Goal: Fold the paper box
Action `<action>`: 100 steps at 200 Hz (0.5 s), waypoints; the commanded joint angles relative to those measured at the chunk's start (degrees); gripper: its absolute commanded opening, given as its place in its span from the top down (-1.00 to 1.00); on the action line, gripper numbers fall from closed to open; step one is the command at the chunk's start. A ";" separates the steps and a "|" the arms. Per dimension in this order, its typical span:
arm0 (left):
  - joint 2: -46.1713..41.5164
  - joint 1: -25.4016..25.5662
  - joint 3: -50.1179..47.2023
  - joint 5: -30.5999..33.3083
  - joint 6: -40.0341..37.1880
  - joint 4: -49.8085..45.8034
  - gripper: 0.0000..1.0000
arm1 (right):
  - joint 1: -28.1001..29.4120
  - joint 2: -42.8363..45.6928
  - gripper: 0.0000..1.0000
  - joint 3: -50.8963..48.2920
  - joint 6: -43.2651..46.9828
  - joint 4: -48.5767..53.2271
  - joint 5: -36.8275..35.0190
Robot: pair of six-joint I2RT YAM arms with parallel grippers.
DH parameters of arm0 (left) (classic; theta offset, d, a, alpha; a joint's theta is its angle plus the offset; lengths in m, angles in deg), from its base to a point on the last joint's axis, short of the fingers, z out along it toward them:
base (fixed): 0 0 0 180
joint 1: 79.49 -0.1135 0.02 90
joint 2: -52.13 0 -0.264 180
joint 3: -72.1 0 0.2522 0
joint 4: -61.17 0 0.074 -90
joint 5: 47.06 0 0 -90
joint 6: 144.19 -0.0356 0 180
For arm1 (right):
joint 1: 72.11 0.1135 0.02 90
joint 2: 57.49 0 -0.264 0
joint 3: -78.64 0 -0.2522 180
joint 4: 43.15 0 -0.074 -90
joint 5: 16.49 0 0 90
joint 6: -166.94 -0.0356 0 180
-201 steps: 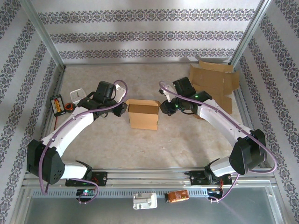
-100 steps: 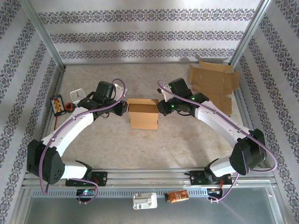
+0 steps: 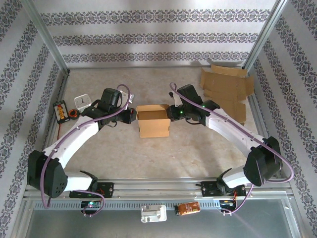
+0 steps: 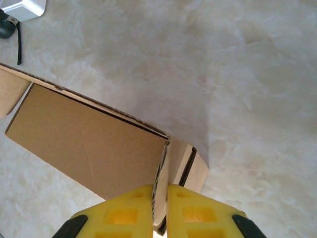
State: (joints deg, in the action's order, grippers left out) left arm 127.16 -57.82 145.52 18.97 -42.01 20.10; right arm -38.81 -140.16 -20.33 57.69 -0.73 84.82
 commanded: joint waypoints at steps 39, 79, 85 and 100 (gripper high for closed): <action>-2.19 0.80 -0.51 -2.81 0.59 2.34 1.00 | 2.50 -0.49 0.78 -3.78 1.59 -0.81 -4.61; -2.69 0.80 -0.28 -2.26 0.12 1.80 1.00 | 2.25 0.94 0.79 -4.81 3.25 -0.02 -5.70; -2.67 0.77 -0.24 -2.25 0.10 1.74 1.00 | 2.15 1.16 0.79 -4.90 3.25 0.00 -5.77; -2.58 0.86 -0.12 -2.18 0.20 1.74 1.00 | 2.15 0.97 0.79 -4.95 2.99 -0.19 -5.30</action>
State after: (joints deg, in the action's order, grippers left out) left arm 125.98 -57.78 144.99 18.99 -41.70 20.03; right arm -37.44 -138.66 -23.28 59.35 -4.42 79.51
